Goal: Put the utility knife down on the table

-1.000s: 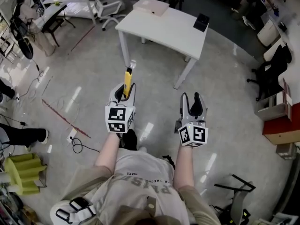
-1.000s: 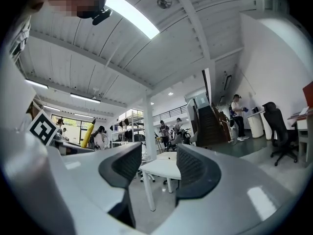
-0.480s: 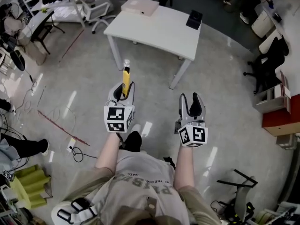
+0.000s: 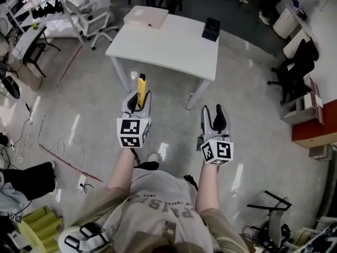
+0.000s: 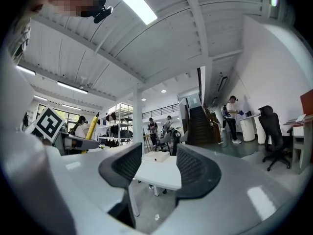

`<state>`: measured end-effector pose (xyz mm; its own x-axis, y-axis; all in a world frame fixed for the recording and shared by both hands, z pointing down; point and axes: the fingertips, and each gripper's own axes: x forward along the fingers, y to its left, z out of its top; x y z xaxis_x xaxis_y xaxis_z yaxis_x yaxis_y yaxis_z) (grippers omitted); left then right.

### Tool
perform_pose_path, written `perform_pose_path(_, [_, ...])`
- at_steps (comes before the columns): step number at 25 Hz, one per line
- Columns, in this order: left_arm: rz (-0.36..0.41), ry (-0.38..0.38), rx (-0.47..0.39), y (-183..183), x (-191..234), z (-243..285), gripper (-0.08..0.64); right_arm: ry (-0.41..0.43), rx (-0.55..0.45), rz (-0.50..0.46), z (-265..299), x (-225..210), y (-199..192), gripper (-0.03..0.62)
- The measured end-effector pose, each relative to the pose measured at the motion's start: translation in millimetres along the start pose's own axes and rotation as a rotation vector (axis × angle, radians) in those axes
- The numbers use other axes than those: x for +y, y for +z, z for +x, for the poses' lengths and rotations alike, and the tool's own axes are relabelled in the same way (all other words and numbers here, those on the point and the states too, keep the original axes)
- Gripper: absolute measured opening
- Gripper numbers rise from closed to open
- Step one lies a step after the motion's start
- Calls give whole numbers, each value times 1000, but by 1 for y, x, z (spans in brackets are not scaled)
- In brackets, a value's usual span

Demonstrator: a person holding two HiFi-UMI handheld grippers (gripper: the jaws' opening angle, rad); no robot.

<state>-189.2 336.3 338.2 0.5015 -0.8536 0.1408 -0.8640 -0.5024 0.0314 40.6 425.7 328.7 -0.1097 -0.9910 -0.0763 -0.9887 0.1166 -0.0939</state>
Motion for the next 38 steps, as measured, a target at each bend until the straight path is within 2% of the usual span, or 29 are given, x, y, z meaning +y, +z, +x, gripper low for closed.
perform_pose_path(10, [9,-39,-14,12,56,72,104,-38,-8,1,89,-3,-12,196])
perform_pose_path(15, [-3,-45,2,7,73,84,104,-51,0,3,105,-1,-16,196])
perform_pose_path(23, [-22,-43,33,-9,78,100,104,-89,37,14,112,-21,-33,196])
perform_pose_path(31, [-42,2,46,-14,92,140,104,-93,72,32,149,-56,-51,196])
perform_pose_path(38, [-49,52,26,4,95,201,104,-61,71,24,208,-101,-45,196])
